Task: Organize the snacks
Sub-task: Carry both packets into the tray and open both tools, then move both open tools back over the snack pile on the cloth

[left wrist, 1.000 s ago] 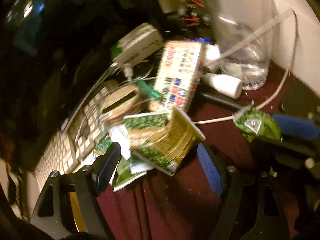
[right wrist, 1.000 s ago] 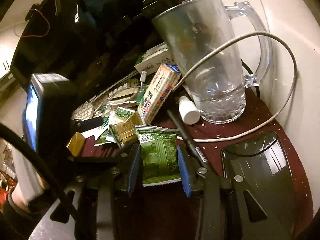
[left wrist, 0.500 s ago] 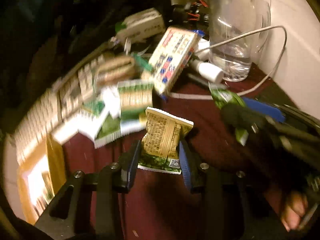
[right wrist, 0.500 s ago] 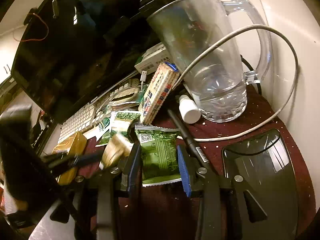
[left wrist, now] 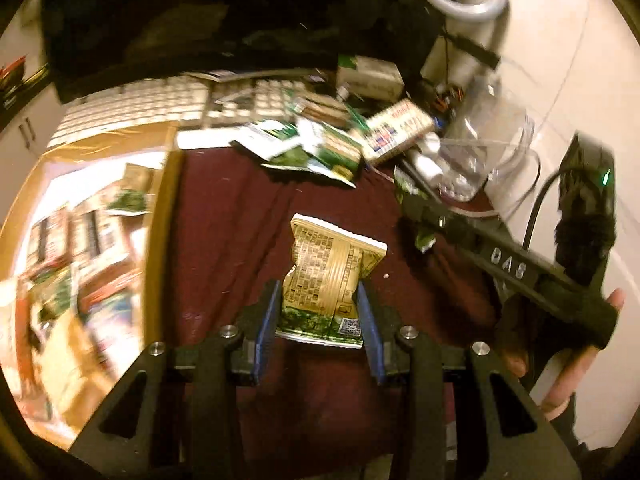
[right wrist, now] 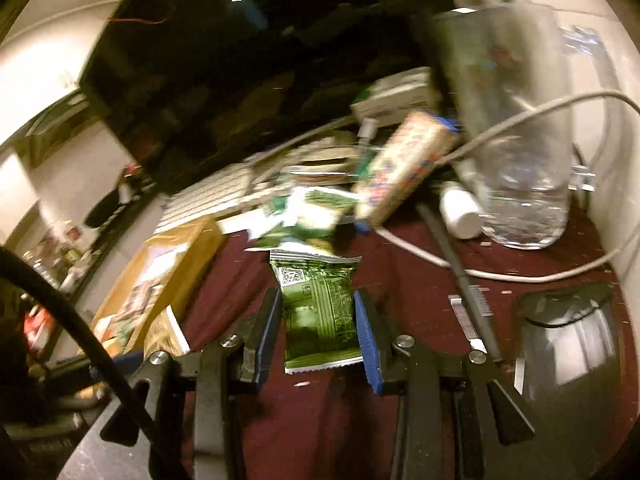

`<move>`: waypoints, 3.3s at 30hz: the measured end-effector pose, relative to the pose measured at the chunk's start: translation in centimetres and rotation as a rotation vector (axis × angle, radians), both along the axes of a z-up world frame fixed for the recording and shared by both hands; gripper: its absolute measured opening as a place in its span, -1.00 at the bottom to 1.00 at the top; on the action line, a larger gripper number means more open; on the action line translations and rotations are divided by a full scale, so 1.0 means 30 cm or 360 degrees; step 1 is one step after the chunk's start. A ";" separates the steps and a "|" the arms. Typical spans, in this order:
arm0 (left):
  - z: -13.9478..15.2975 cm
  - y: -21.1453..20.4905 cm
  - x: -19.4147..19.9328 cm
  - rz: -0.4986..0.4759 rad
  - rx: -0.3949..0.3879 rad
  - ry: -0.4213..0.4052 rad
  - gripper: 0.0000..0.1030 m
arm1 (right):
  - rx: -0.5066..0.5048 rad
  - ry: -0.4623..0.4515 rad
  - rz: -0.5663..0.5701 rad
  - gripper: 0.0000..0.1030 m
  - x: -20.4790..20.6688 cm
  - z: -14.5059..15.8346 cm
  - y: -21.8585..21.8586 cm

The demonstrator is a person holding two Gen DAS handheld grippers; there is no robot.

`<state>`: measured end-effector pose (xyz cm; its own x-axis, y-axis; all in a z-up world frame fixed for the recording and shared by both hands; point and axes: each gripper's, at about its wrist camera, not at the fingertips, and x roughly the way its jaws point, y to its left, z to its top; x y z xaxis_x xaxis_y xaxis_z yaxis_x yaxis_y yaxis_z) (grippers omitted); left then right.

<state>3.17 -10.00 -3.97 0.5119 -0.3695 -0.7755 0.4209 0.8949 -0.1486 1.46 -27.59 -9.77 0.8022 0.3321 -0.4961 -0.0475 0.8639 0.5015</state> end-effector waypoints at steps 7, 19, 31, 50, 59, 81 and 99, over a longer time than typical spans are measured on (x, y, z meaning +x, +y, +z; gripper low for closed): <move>0.129 0.231 -0.002 0.0224 -0.0141 -0.0082 -0.22 | 0.0064 -0.0047 0.0405 -0.29 0.062 0.113 0.252; 0.132 0.682 0.068 0.0709 -0.0198 -0.0150 -0.22 | -0.0090 -0.0001 0.0643 -0.29 0.228 0.183 0.595; -0.036 0.662 0.182 0.0534 -0.0078 0.0062 -0.19 | -0.0223 0.0022 0.0658 -0.28 0.294 0.075 0.696; 0.021 0.663 0.156 0.0623 -0.0125 -0.0092 0.38 | 0.0026 -0.0048 0.0628 0.01 0.271 0.115 0.631; 0.083 0.582 0.095 0.0562 -0.0139 -0.0193 0.40 | 0.0126 -0.0136 0.0555 0.24 0.221 0.147 0.532; 0.115 0.165 -0.067 0.0300 0.0030 -0.0318 0.49 | 0.0244 0.0078 -0.0026 0.33 -0.004 -0.014 0.046; 0.075 0.195 -0.073 0.0380 0.0107 -0.0336 0.49 | 0.0068 0.0061 -0.0041 0.34 0.029 0.015 0.114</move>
